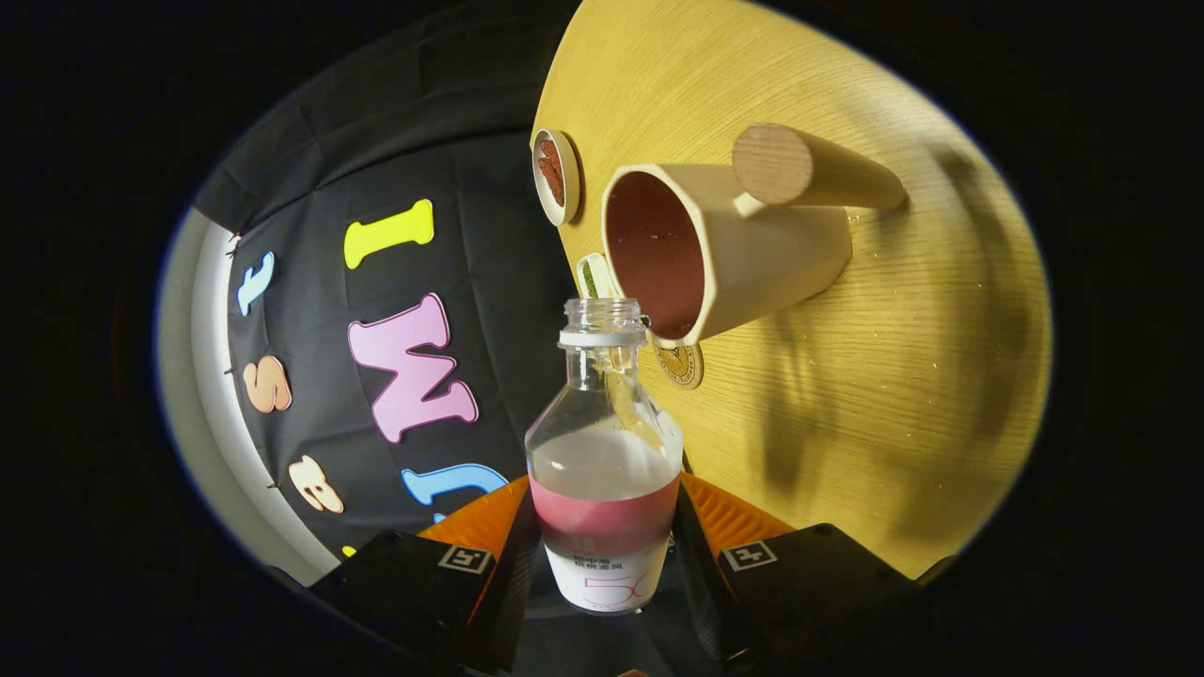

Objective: Take the bottle from table, then pour the juice into the cup, finally place the bottle on the coaster

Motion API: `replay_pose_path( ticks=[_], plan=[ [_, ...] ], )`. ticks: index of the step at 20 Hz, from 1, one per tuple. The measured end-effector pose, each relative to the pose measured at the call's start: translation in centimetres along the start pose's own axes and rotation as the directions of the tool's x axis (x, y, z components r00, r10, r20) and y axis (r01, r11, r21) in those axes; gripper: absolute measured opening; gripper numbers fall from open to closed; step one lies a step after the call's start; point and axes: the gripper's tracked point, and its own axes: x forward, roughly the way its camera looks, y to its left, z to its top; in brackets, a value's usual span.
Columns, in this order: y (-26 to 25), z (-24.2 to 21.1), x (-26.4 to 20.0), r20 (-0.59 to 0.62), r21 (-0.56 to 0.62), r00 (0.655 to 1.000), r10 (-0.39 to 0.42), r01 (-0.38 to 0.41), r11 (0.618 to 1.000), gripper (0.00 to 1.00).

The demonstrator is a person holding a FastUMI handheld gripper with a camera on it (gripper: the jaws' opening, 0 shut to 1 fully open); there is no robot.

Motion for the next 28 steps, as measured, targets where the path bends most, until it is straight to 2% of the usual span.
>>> replay_pose_path(
  ticks=[10, 28],
  plan=[
    [1.3, -0.1, 0.2, 0.018, 0.067, 0.999, 0.028, -0.029, 0.997, 0.74],
    [2.0, 1.4, -0.3, 0.062, 0.172, 0.998, 0.028, -0.038, 0.984, 0.74]
  ],
)
